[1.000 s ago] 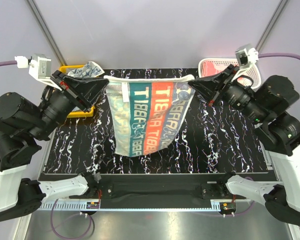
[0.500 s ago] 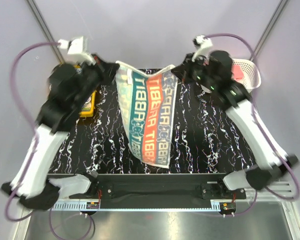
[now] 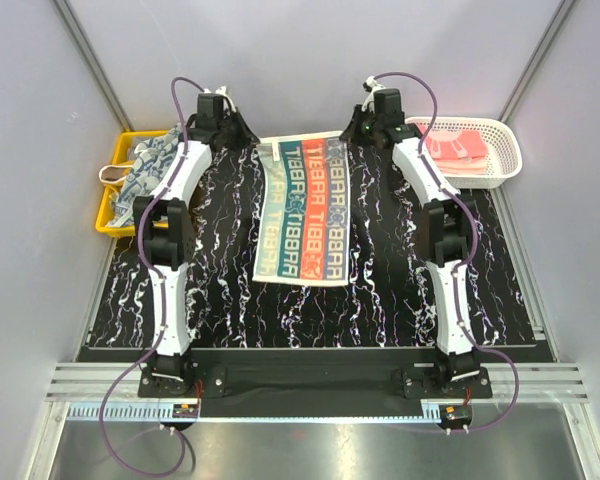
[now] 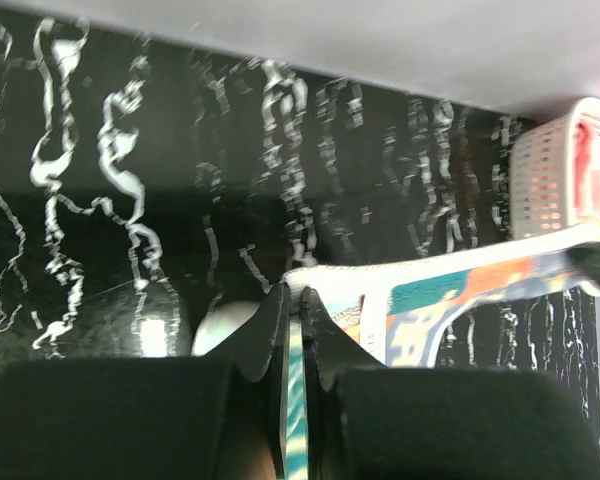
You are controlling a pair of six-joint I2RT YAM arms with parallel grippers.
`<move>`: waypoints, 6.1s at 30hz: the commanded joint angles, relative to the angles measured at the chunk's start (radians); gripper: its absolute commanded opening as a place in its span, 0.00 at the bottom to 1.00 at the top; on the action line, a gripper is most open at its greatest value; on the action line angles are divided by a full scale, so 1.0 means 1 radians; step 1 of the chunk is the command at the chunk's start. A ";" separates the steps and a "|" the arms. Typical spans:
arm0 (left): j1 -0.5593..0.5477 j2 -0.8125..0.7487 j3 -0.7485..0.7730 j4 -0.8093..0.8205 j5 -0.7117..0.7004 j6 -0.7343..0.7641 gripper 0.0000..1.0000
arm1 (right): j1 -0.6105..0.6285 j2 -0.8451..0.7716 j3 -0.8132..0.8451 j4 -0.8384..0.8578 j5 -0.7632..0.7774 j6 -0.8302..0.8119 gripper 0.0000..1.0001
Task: Fold and stack the towels
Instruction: Flatten out the crumpled towel, then fold the towel
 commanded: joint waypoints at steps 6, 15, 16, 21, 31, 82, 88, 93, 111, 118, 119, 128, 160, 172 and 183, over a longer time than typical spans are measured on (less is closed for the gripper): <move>0.051 -0.091 -0.138 0.235 0.078 -0.017 0.00 | -0.005 -0.039 -0.073 0.126 -0.009 0.024 0.00; 0.030 -0.298 -0.595 0.416 0.039 -0.053 0.00 | 0.000 -0.264 -0.460 0.246 0.000 0.059 0.00; 0.027 -0.323 -0.633 0.424 0.024 -0.057 0.00 | 0.004 -0.287 -0.501 0.275 0.003 0.061 0.00; -0.018 -0.430 -0.815 0.456 -0.045 -0.057 0.00 | 0.015 -0.385 -0.704 0.321 0.014 0.081 0.00; -0.044 -0.593 -1.023 0.476 -0.131 -0.088 0.00 | 0.090 -0.545 -0.974 0.393 0.057 0.099 0.00; -0.165 -0.863 -1.370 0.494 -0.174 -0.083 0.00 | 0.196 -0.806 -1.379 0.499 0.153 0.134 0.00; -0.193 -0.848 -1.416 0.533 -0.175 -0.094 0.00 | 0.196 -0.804 -1.410 0.521 0.147 0.140 0.00; -0.208 -0.838 -1.459 0.565 -0.182 -0.094 0.07 | 0.196 -0.818 -1.468 0.564 0.124 0.157 0.13; -0.216 -1.054 -1.570 0.525 -0.146 -0.090 0.31 | 0.197 -1.079 -1.600 0.501 0.098 0.200 0.40; -0.266 -0.972 -1.476 0.483 -0.146 -0.097 0.31 | 0.205 -1.071 -1.540 0.438 0.153 0.216 0.41; -0.280 -0.949 -1.465 0.476 -0.160 -0.096 0.31 | 0.213 -1.042 -1.535 0.439 0.155 0.220 0.41; -0.363 -0.782 -1.511 0.474 -0.283 -0.169 0.22 | 0.288 -0.881 -1.569 0.482 0.219 0.308 0.38; -0.502 -0.947 -1.683 0.210 -0.318 -0.229 0.17 | 0.392 -1.133 -1.563 0.054 0.434 0.389 0.38; -0.418 -1.027 -1.311 0.022 -0.381 -0.140 0.33 | 0.293 -0.728 -1.144 0.126 0.402 0.219 0.35; -0.220 -0.567 -0.958 0.117 -0.162 -0.061 0.24 | 0.283 -0.418 -0.842 0.117 0.302 0.179 0.30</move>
